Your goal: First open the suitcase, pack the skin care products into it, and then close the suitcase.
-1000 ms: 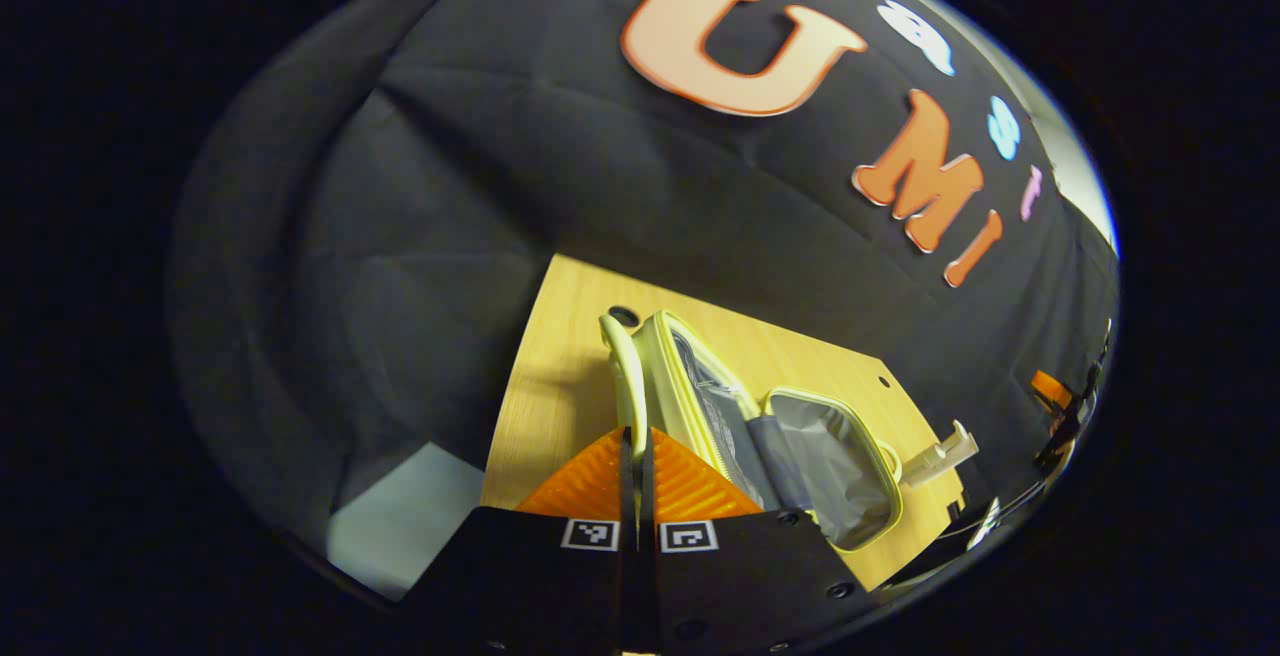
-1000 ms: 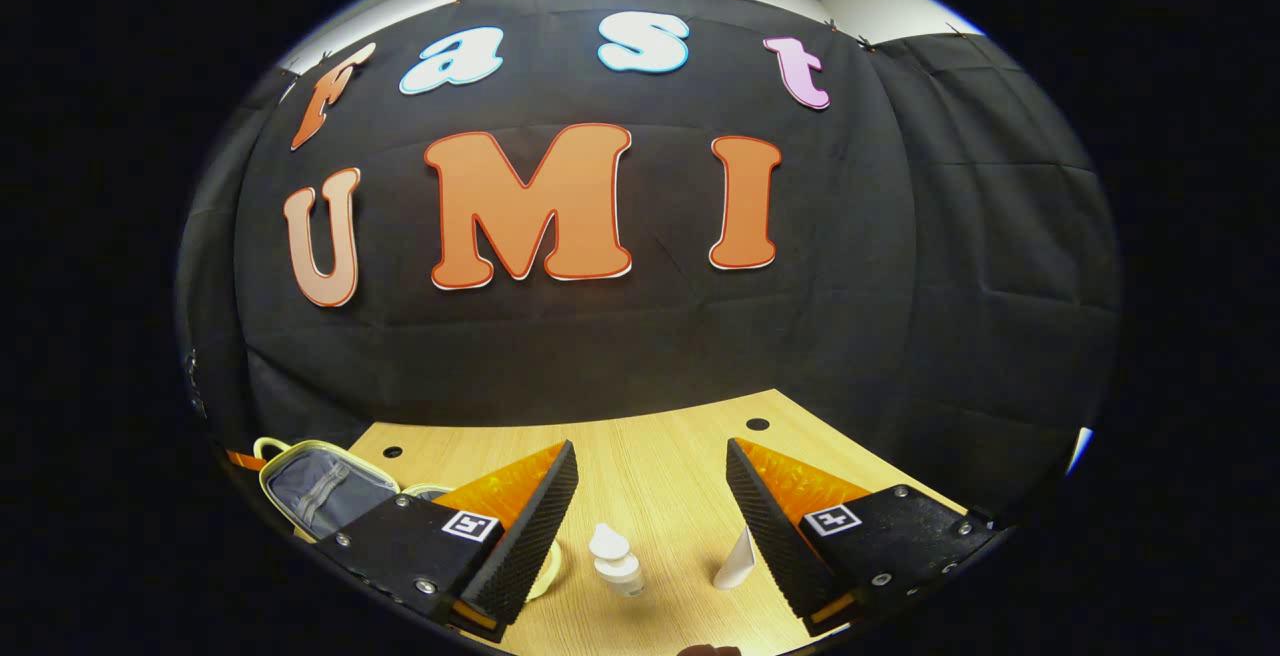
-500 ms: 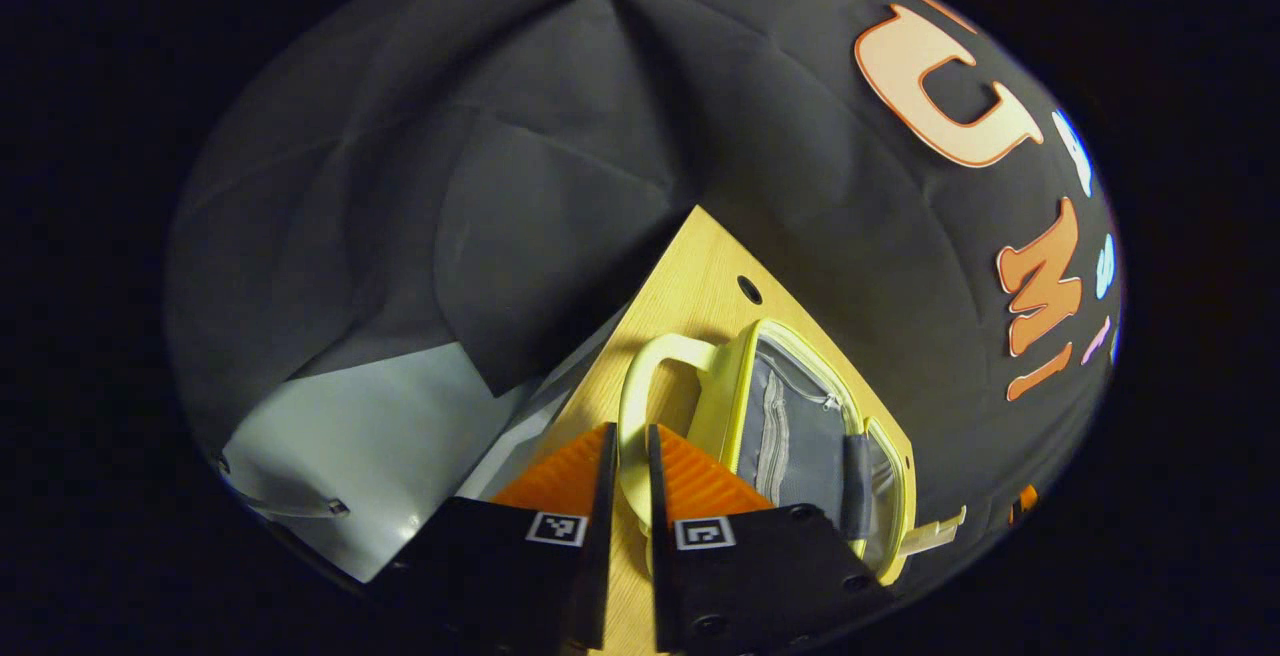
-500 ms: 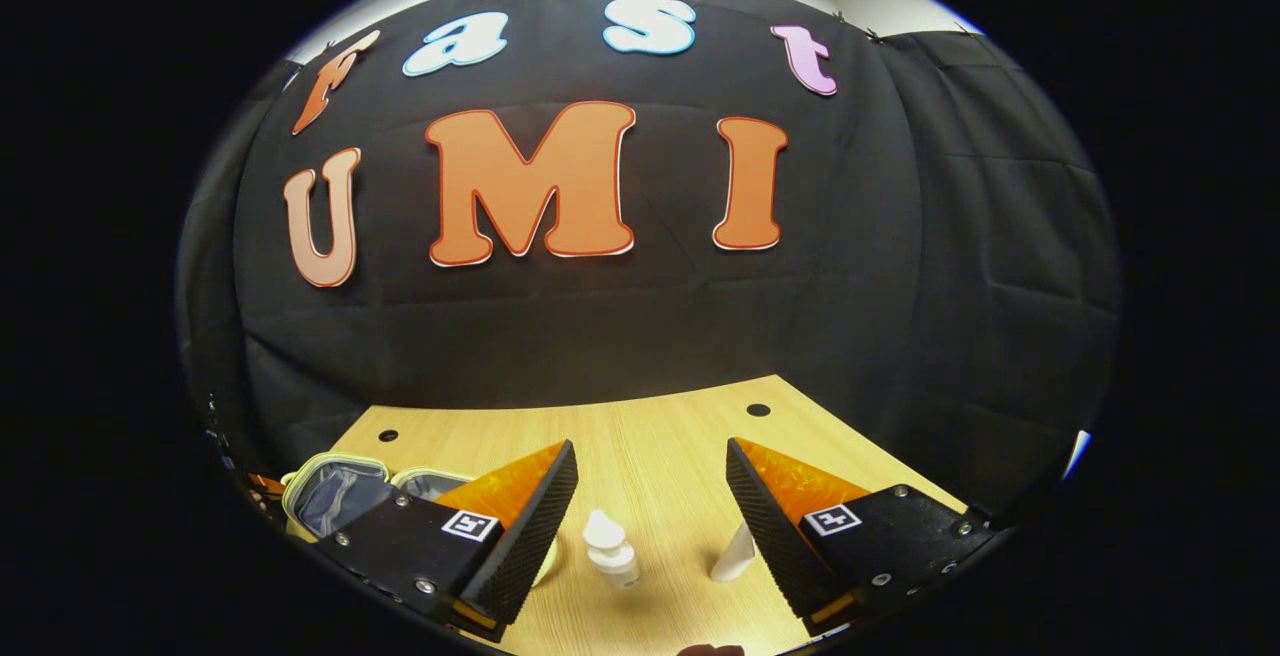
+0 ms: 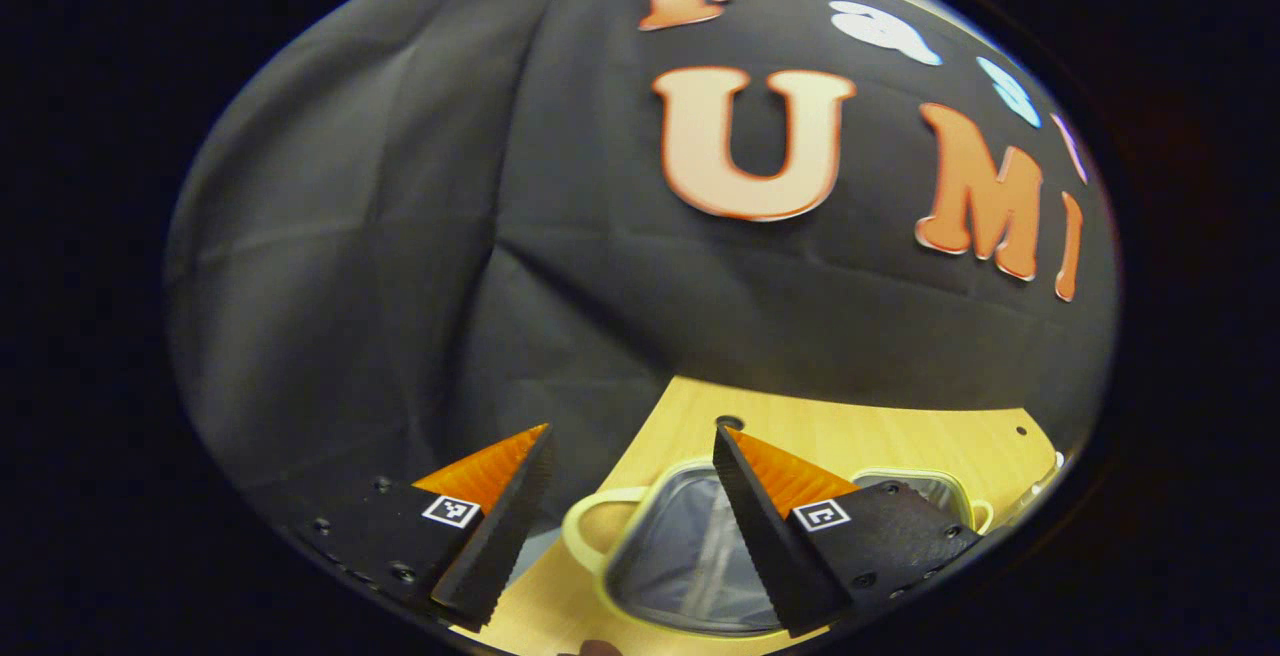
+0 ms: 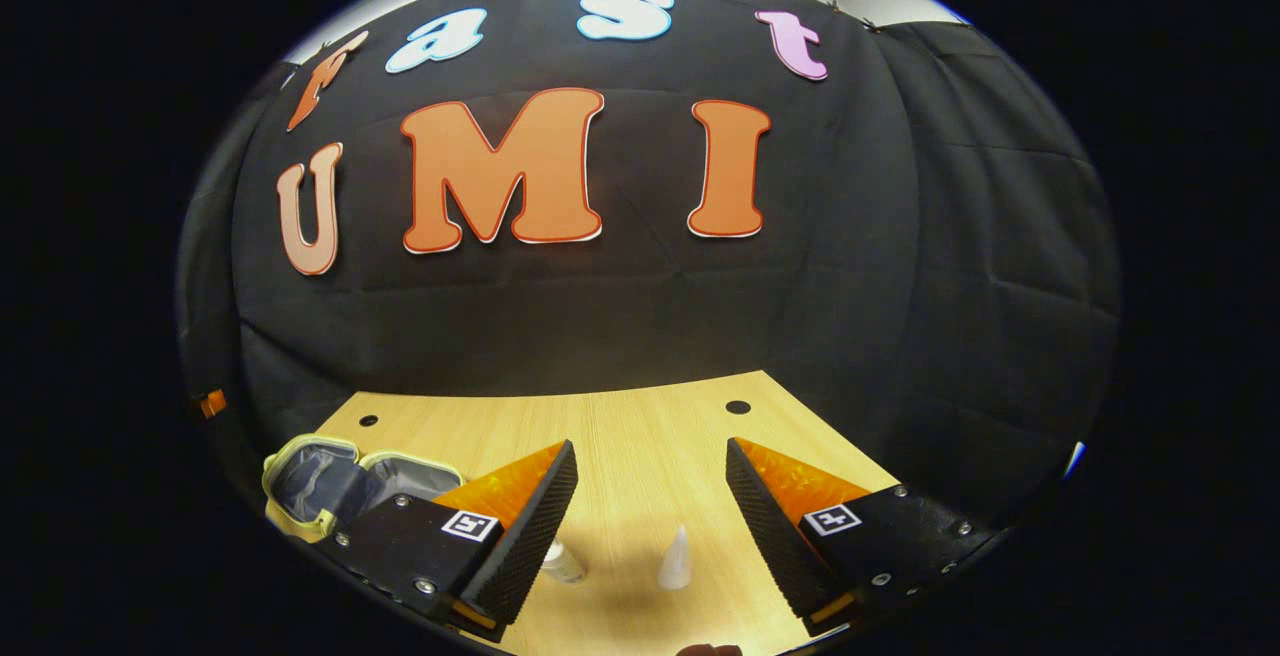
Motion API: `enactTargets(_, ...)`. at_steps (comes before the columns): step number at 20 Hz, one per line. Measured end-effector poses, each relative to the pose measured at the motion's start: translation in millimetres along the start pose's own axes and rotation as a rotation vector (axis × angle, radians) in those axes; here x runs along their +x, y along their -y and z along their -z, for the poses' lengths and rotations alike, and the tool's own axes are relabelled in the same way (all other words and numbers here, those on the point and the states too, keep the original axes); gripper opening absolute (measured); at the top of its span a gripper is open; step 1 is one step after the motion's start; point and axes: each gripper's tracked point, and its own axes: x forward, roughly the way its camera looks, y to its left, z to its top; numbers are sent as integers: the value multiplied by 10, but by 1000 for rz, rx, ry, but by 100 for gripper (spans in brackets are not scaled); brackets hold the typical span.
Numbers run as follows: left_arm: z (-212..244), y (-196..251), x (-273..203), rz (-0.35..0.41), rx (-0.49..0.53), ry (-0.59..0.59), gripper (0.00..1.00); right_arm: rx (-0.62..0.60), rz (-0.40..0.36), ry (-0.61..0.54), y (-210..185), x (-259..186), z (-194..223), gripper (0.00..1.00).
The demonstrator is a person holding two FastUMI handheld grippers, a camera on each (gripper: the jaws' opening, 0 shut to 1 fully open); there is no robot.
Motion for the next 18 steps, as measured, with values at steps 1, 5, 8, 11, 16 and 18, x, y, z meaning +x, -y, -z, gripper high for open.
enactTargets(1, -92, 266, -170, 8, 8, 14, 98, 2, -11, -4, 48, 25, 5, 95)
enactTargets(5, -265, 1349, -669, -12, 33, 89, 98, 6, -31, -7, 282, 103, 58, 95)
enactTargets(8, -155, 2154, -864, 73, 66, 97, 98, -15, -44, -12, 407, 136, 148, 95)
enactTargets(11, 87, 2840, -933, 174, 54, 66, 99, -2, -53, -3, 466, 117, 244, 95)
enactTargets(16, 640, 3519, -1181, 283, 59, 25, 99, -15, -51, -26, 587, 82, 502, 95)
enactTargets(18, 889, 3783, -1290, 330, 67, 11, 99, -27, -53, -41, 660, 76, 584, 95)
